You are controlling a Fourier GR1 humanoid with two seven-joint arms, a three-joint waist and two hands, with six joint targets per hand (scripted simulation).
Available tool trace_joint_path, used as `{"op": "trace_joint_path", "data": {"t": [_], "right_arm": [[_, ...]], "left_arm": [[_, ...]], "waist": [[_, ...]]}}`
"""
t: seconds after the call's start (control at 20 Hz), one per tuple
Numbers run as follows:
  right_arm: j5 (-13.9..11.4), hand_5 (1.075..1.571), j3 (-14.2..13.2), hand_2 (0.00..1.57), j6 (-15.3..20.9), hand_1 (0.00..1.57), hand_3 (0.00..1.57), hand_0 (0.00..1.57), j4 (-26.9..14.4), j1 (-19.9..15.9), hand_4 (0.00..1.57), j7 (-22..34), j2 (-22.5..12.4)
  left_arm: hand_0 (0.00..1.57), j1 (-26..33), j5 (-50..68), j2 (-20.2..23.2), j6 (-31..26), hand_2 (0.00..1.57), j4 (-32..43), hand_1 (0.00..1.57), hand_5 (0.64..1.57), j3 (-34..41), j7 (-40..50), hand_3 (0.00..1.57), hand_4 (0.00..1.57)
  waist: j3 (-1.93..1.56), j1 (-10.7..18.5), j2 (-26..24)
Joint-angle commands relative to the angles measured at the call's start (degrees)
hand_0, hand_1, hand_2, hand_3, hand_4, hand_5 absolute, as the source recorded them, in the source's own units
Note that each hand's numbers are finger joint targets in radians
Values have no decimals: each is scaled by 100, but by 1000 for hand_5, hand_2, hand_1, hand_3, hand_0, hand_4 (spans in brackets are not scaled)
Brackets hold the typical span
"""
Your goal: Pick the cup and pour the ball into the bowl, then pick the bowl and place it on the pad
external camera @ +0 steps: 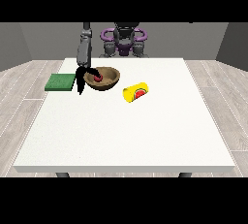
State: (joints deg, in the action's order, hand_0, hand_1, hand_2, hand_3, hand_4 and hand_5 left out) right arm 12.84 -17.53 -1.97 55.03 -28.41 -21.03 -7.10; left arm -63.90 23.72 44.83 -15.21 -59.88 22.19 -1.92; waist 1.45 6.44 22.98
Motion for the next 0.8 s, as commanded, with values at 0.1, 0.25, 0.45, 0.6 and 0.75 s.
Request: {"op": "trace_joint_path", "data": {"t": [0.1, 0.25, 0.45, 0.6, 0.75], "right_arm": [[-180, 1568, 102, 0, 591, 0, 0, 0, -561, -294, 431, 410, 312], [-298, 1421, 54, 1571, 828, 1571, 861, 1571, -588, 110, 868, 619, 233], [-962, 1432, 391, 1571, 1191, 1571, 1571, 1571, -308, 362, 1160, 862, -123], [-1311, 1463, 459, 1571, 1409, 1571, 1571, 1571, -130, 127, 1171, 1552, -673], [-1487, 1472, 812, 1571, 1379, 1571, 1571, 1571, 469, 133, 1226, 2598, -716]], "left_arm": [[0, -273, 107, 187, -67, 0, 25, 0, 1537, 16, 236, 0, 0], [0, -153, 181, 177, -152, 0, 43, 0, 1537, 96, 143, 0, 0], [0, -10, 189, 254, -283, 0, 305, 0, 1546, 129, 173, 0, 0], [0, 29, 171, 221, -307, 0, 447, 0, 1548, 97, 183, 0, 0], [0, 454, 86, 248, -534, 0, 987, 0, 1548, 229, -235, 0, 0]], "waist": [[-150, 272, 225], [-143, 290, 239], [-133, 230, -17], [-131, 184, -223], [-123, -91, -626]]}}
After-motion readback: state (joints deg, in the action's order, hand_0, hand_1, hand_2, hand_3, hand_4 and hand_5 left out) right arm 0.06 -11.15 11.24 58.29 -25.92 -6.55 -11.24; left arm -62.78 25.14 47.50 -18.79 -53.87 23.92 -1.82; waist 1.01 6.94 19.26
